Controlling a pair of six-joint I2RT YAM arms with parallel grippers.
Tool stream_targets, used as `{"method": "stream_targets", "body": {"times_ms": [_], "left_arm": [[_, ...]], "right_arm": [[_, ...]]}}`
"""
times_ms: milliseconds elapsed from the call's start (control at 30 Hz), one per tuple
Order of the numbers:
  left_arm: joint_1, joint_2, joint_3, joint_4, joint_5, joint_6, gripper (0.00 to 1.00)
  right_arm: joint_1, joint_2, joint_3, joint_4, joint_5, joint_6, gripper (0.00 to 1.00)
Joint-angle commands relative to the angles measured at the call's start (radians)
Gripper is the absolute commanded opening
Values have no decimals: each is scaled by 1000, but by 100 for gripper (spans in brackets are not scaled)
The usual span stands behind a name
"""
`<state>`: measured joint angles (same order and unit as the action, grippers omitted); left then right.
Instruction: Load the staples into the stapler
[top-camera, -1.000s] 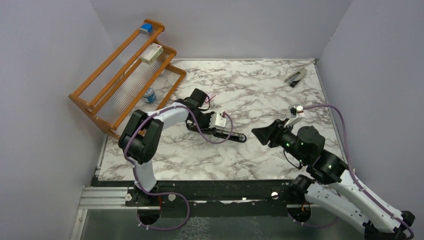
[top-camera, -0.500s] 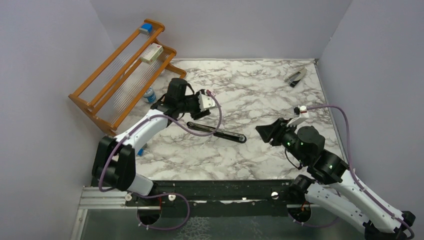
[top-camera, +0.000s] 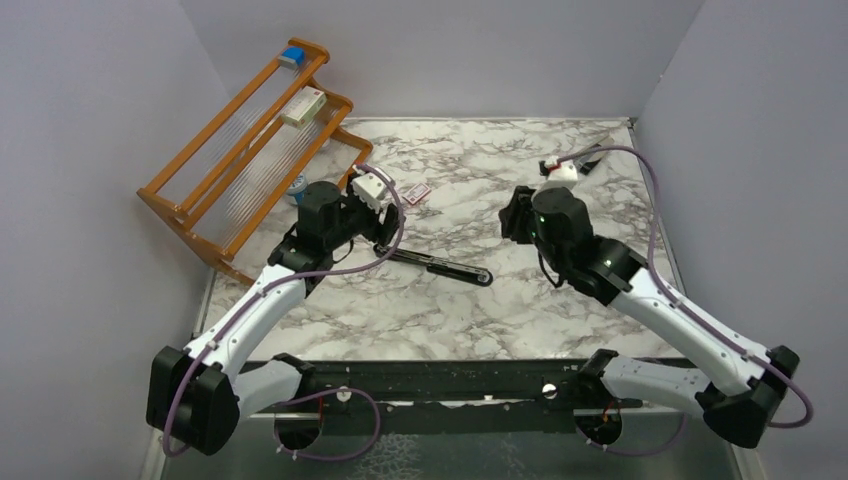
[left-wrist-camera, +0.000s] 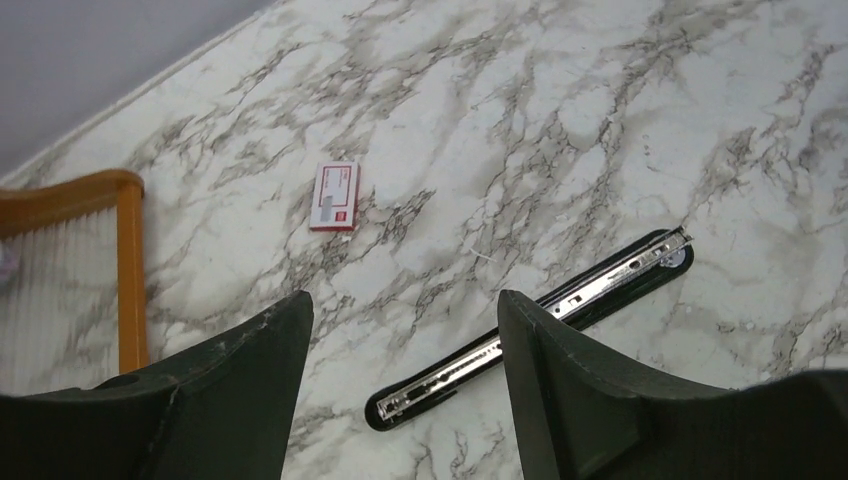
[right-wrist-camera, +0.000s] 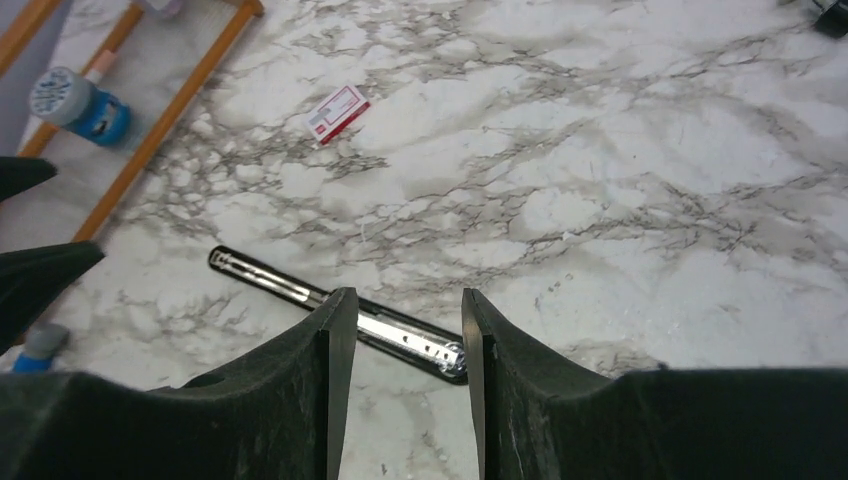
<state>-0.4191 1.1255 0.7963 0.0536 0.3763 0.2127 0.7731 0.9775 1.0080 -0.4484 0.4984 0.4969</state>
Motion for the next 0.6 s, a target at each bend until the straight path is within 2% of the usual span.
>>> {"method": "stream_targets", "body": {"times_ms": [0, 67, 233, 433, 567], "left_arm": [[2, -76, -32, -61, -244, -228, 72], [3, -90, -44, -91, -293, -286, 73], [3, -125, -92, -99, -306, -374, 75], [3, -168, -163, -58, -315, -427, 75], [3, -203, -204, -46, -326, -468, 76]], "right_arm": [[-80, 149, 81, 46, 9, -128, 46], [-157, 214, 105, 90, -48, -146, 46], [-395, 359, 164, 179, -162, -143, 46], [-623, 535, 260, 253, -226, -99, 46], [-727, 679, 353, 282, -238, -82, 47]]}}
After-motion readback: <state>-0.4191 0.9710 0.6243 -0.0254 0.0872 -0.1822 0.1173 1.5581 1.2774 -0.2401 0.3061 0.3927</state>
